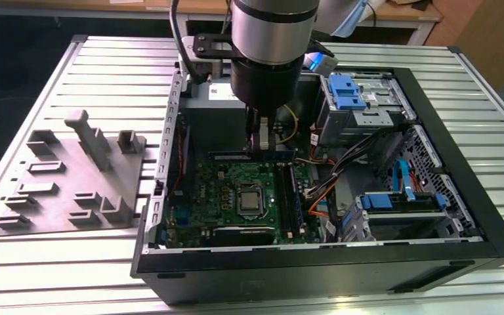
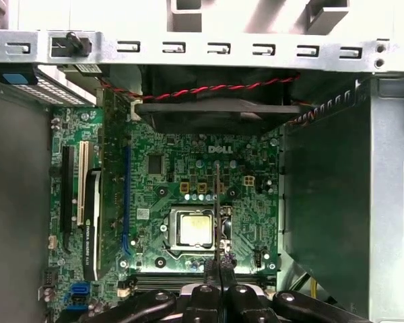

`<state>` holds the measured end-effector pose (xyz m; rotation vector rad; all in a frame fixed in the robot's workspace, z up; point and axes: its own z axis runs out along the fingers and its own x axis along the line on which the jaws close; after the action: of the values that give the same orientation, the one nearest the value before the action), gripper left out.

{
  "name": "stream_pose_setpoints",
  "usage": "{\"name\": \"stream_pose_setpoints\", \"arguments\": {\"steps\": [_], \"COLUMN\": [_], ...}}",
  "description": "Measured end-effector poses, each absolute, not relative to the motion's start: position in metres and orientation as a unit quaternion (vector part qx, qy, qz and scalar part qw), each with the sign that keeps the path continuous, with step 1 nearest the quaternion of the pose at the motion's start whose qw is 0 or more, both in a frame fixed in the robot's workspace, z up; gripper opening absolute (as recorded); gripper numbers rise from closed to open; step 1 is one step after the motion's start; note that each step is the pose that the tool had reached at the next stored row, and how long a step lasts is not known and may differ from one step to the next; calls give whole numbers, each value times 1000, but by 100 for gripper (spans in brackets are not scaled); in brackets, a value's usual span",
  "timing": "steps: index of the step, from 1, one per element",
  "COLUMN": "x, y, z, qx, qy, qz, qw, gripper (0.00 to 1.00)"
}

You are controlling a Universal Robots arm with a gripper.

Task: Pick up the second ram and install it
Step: 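Pick up the second ram and move it above second insertion slot, then insert the second ram into the second slot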

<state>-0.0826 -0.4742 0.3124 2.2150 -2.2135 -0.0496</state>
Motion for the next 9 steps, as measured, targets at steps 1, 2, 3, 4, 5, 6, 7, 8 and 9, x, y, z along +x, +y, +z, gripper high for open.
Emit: {"name": "stream_pose_setpoints", "arguments": {"steps": [1,2,3,4,5,6,7,8,9], "x": [-83,-83,-83,-83,-83,-83,-83,-83,-83], "y": [-474,-474,-474,-474,-474,-474,-474,-474,-474], "z": [312,312,312,312,312,312,312,312,312], "qx": [707,707,707,707,707,707,707,707,707], "qy": [-707,-707,-707,-707,-707,-707,-707,-707,-707], "qz": [-16,-16,-16,-16,-16,-16,-16,-16,-16], "qw": [5,5,5,5,5,5,5,5,5], "gripper": [12,12,12,12,12,12,12,12,12]}}
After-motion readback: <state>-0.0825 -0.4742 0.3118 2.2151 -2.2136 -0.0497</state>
